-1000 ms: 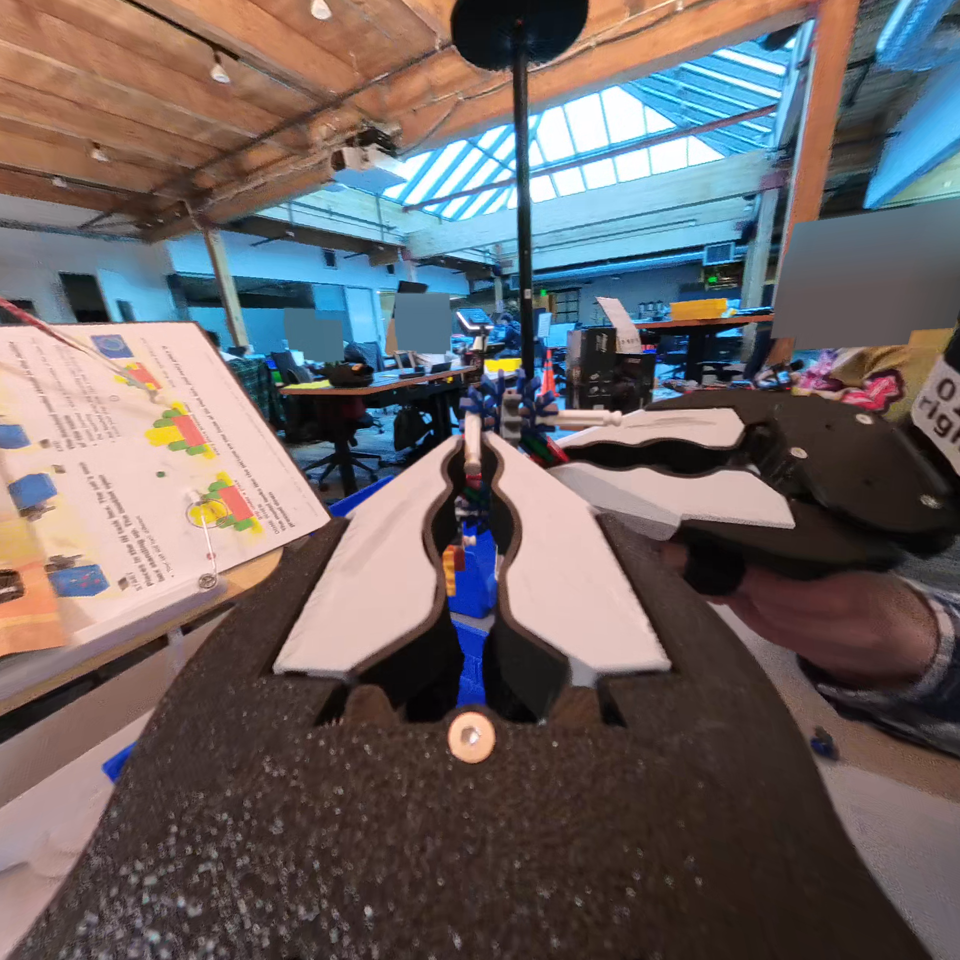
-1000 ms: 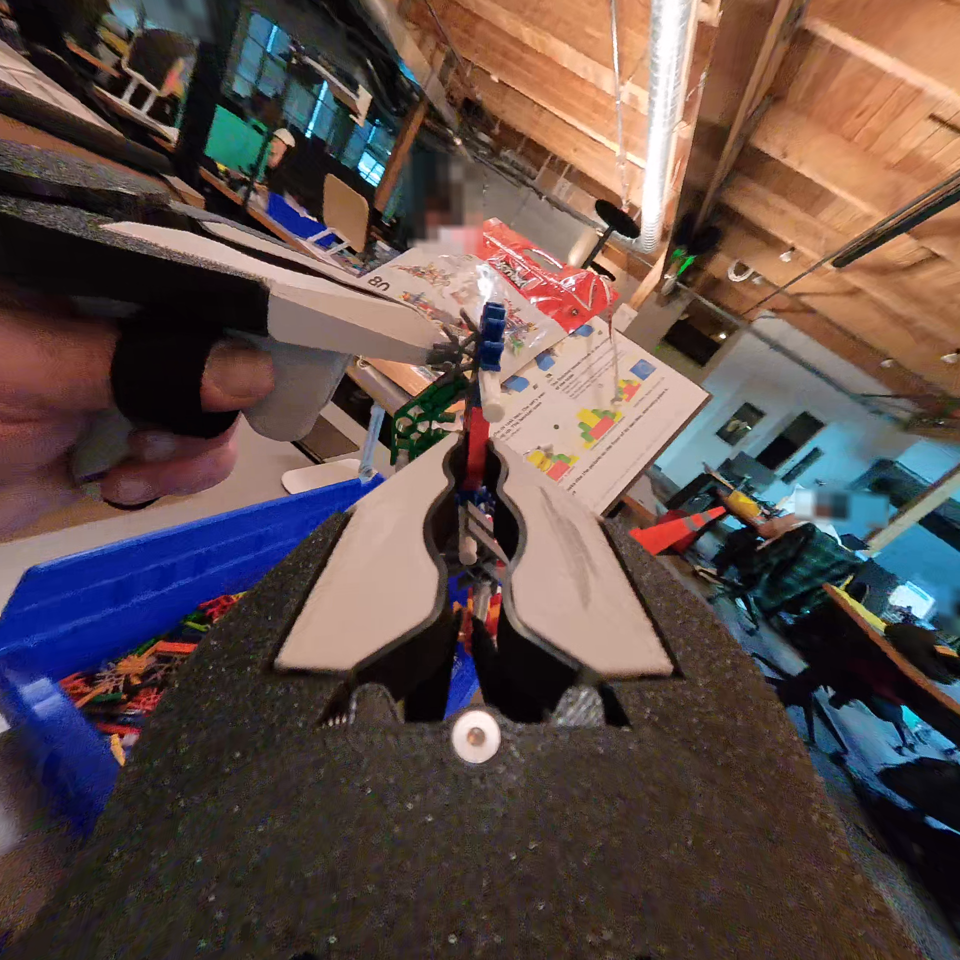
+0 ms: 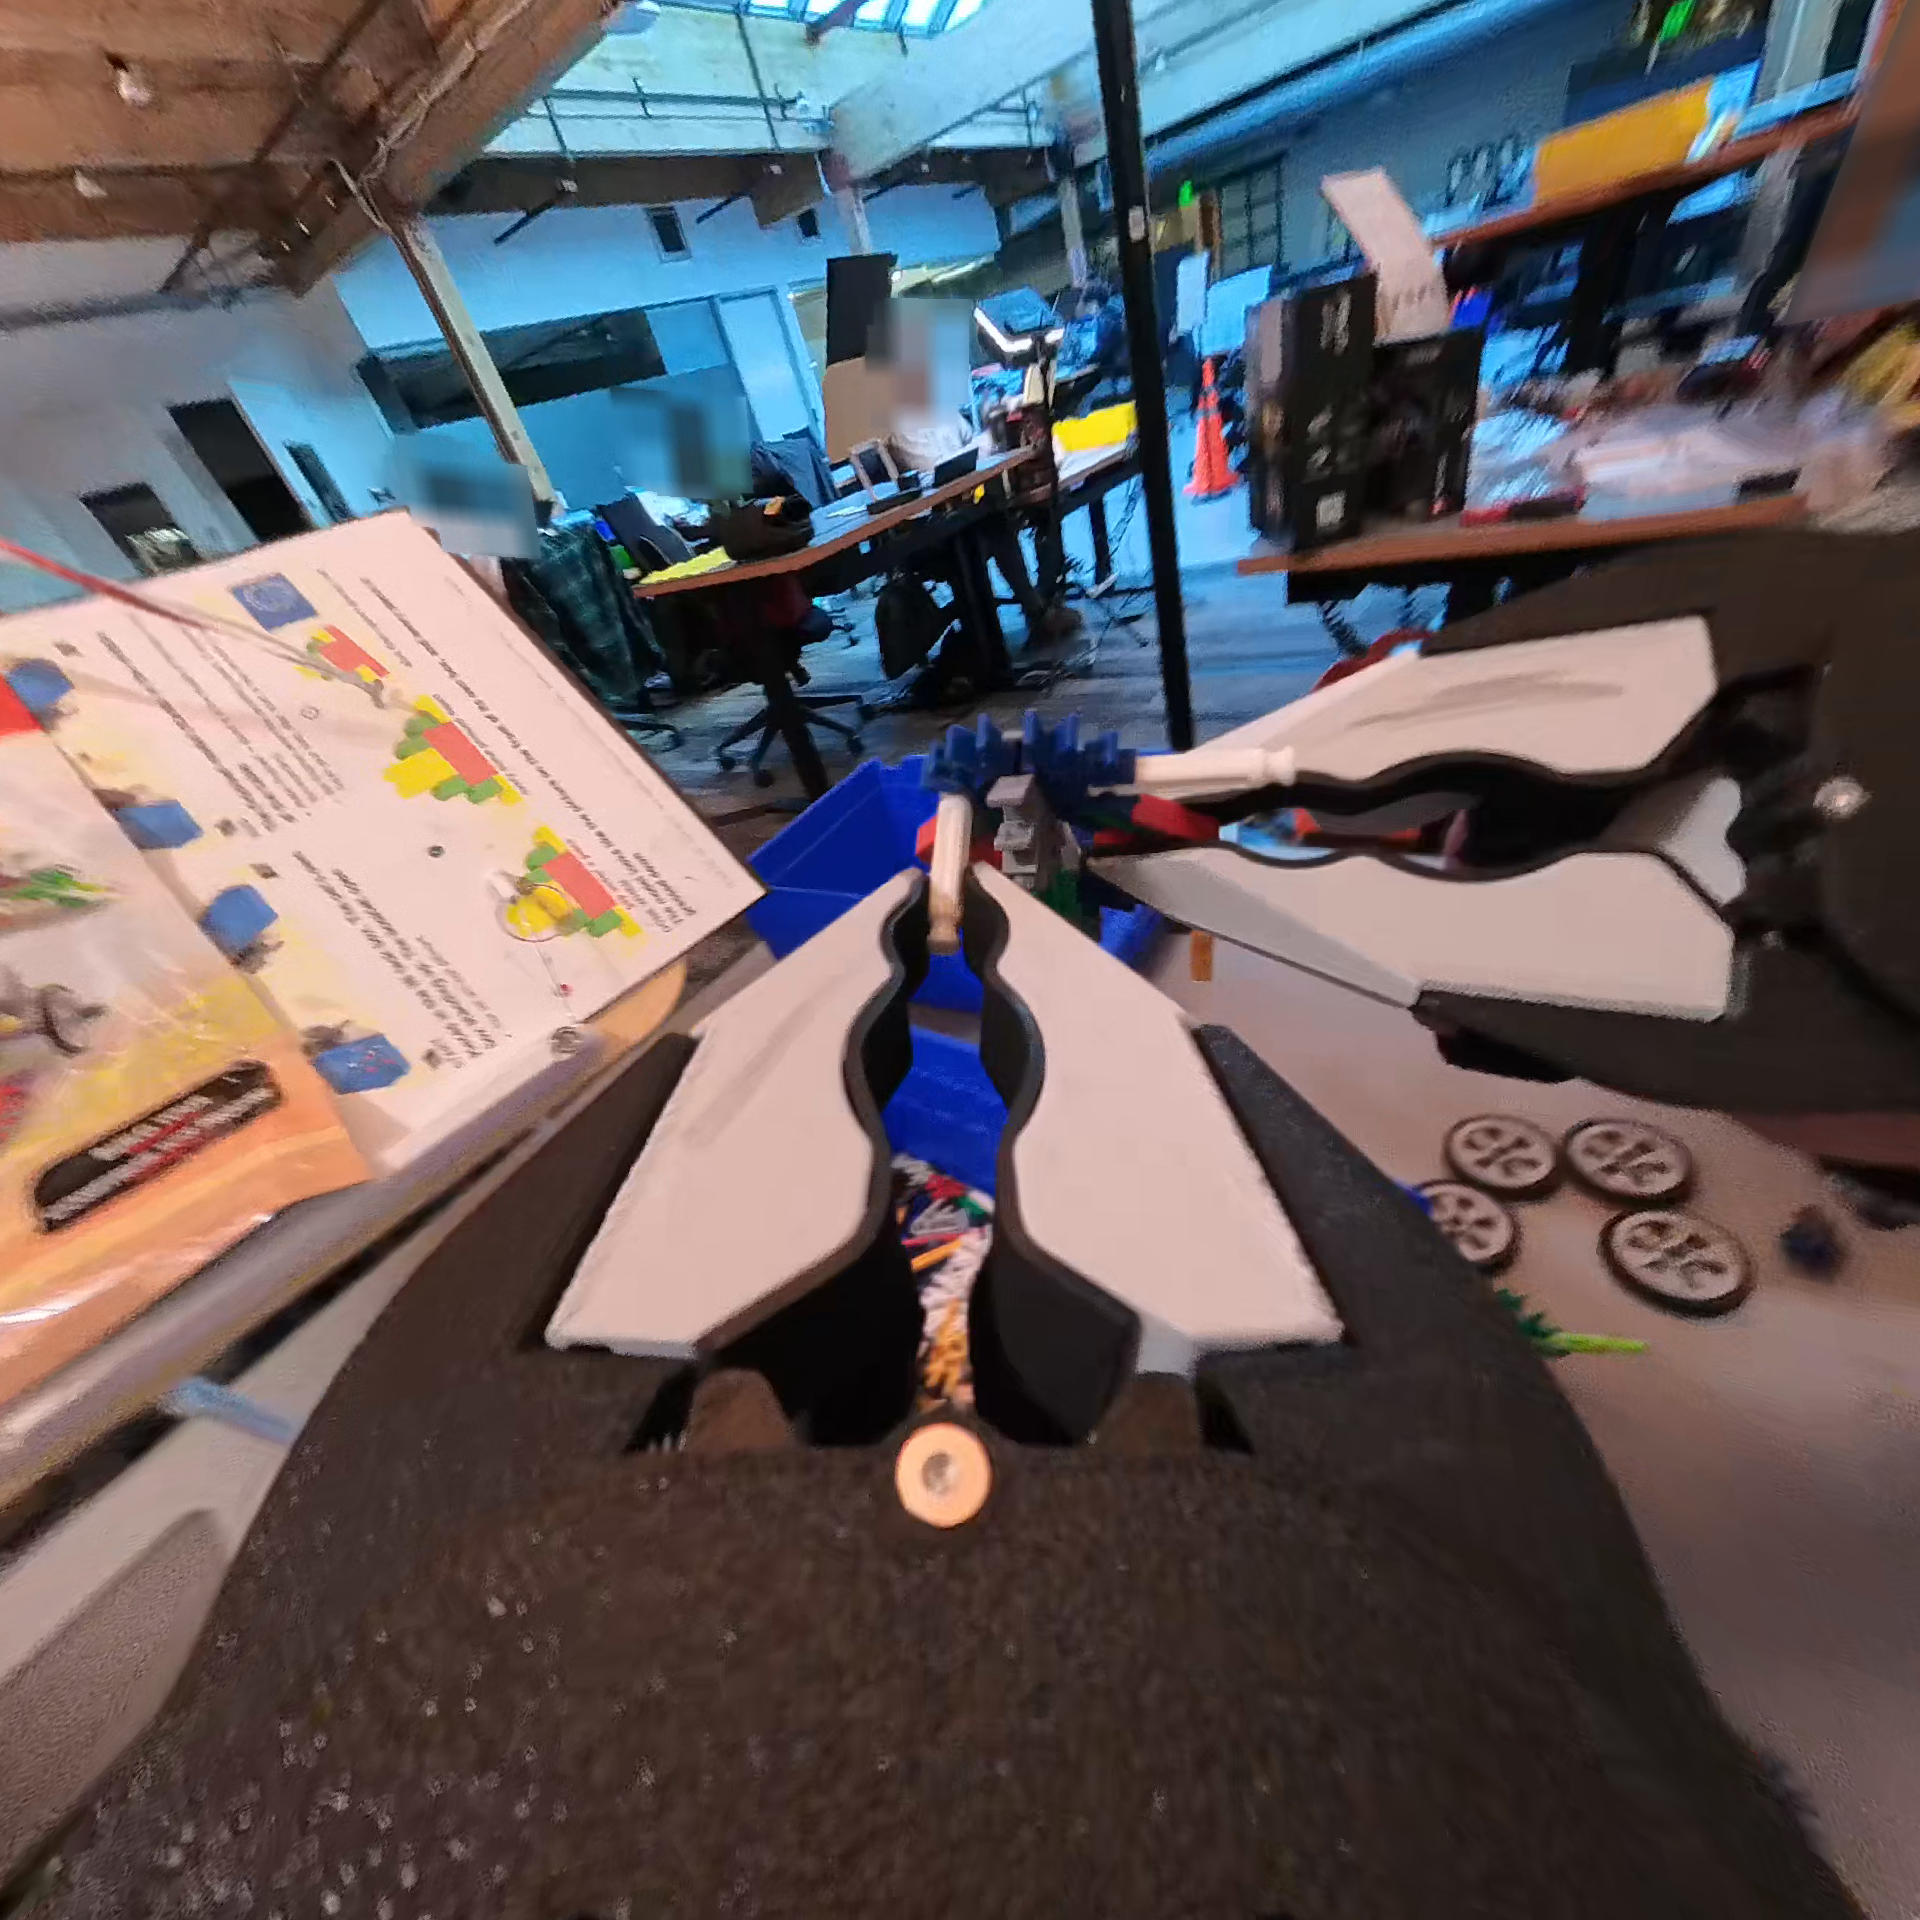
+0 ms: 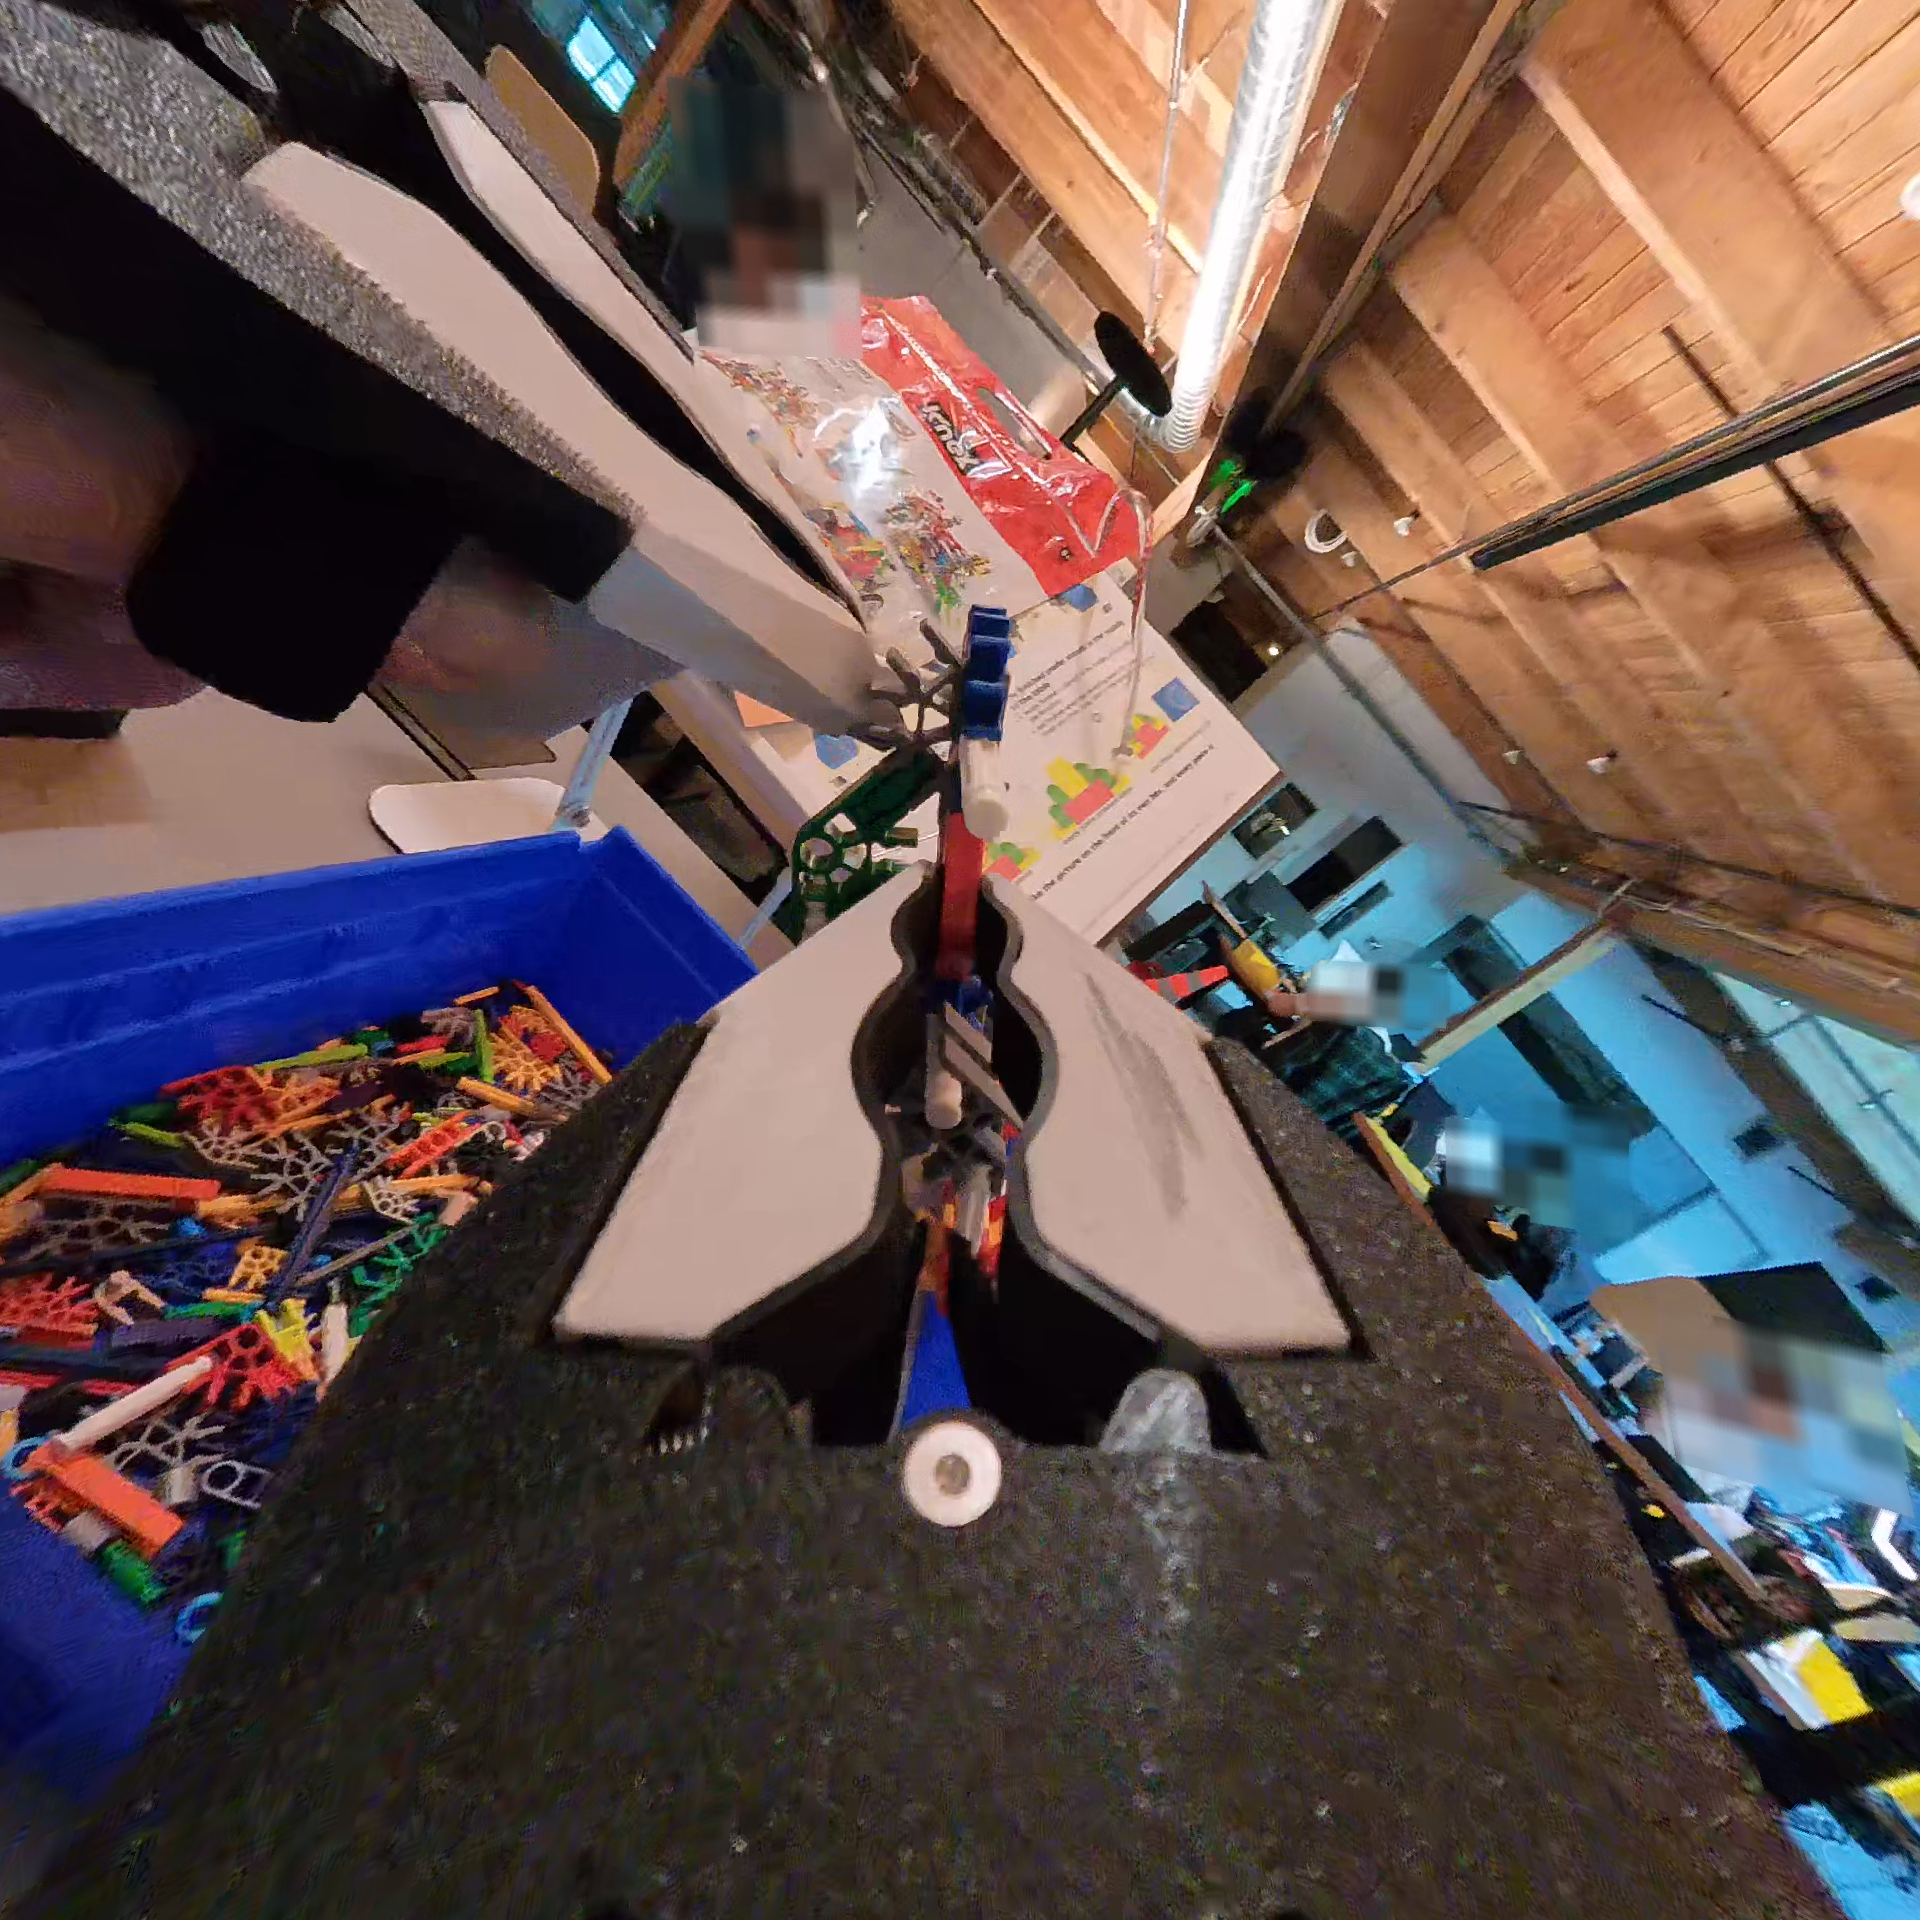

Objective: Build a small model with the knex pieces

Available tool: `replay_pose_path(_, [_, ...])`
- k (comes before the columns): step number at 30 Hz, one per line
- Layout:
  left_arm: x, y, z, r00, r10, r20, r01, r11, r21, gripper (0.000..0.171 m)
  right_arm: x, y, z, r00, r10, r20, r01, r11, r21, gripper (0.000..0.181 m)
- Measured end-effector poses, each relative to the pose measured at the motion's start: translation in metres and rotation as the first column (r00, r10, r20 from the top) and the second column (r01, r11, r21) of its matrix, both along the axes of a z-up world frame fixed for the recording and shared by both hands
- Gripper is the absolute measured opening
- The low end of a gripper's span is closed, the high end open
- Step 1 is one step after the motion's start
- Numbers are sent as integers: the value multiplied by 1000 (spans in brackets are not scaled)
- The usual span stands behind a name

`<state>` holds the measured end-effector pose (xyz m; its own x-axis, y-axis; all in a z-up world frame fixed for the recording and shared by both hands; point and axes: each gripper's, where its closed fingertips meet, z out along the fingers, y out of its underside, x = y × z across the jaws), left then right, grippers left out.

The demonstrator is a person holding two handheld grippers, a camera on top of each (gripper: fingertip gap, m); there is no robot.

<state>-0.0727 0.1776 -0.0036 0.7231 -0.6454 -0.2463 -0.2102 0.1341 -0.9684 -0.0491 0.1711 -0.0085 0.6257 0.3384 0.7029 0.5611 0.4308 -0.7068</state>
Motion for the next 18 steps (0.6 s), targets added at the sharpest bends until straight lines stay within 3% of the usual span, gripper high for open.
replay_pose_path(3, [6, -7, 7, 976, -129, 178, 146, 985, -88, 1, 2, 0, 7, 1000, -10, -2, 10, 1000, 24, 2])
replay_pose_path(4, [6, -11, 9, 978, -161, 135, 167, 986, -29, 1, 2, 0, 7, 999, 31, -39, -32, 999, -23, 2])
replay_pose_path(6, [6, -11, 5, 994, -95, -48, 98, 994, 53, 1, 2, 4, 1, 991, 93, -95, -105, 986, -132, 5])
replay_pose_path(7, [7, -9, 2, 992, -57, -116, 64, 996, 57, 2, 4, 6, -1, 992, 89, -85, -100, 986, -134, 5])
replay_pose_path(8, [10, -11, 5, 994, -50, -99, 56, 997, 58, 1, 6, 7, -1, 997, 61, -51, -66, 993, -95, 3])
replay_pose_path(11, [17, -12, 17, 976, -141, 166, 153, 986, -59, 1, 8, 2, 11, 998, -59, 20, 57, 996, 70, 3])
replay_pose_path(14, [16, -11, 28, 838, -215, 501, 318, 939, -129, 1, 6, 1, 21, 999, -46, -26, 48, 995, 87, 3])
replay_pose_path(17, [14, -12, 36, 683, -241, 689, 430, 896, -112, 1, 3, 0, 24, 993, 20, -119, -16, 999, 35, 4])
replay_pose_path(18, [15, -12, 37, 667, -234, 708, 426, 899, -104, 1, 2, -1, 24, 988, 38, -151, -36, 999, 13, 3])
